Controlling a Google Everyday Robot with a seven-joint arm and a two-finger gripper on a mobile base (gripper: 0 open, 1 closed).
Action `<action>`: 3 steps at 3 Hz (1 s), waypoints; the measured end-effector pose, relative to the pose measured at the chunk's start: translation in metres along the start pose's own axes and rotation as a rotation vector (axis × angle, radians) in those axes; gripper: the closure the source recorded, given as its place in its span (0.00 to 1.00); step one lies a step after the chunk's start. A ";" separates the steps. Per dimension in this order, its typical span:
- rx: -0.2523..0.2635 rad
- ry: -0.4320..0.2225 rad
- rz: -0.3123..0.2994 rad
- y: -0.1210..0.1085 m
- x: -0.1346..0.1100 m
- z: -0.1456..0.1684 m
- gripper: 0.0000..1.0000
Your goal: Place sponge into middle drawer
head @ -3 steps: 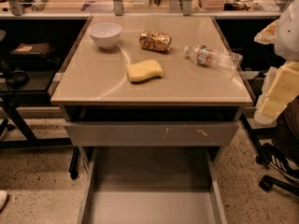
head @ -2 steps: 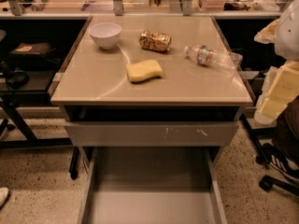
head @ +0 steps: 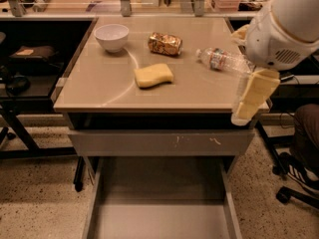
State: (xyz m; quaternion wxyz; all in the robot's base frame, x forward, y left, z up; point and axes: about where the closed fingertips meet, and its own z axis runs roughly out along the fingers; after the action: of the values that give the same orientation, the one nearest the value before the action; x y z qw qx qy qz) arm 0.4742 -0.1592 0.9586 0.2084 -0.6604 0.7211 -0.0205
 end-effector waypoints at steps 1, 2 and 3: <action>0.019 -0.080 -0.068 -0.013 -0.022 0.026 0.00; 0.071 -0.166 -0.148 -0.039 -0.030 0.047 0.00; 0.071 -0.166 -0.148 -0.039 -0.030 0.047 0.00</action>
Offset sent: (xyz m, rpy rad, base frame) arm 0.0926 0.0410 -0.0331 0.1832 -0.2216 0.2535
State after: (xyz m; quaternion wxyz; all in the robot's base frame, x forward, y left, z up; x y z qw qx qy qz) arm 0.5272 -0.1232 0.9359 0.2888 -0.7035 0.6494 -0.0065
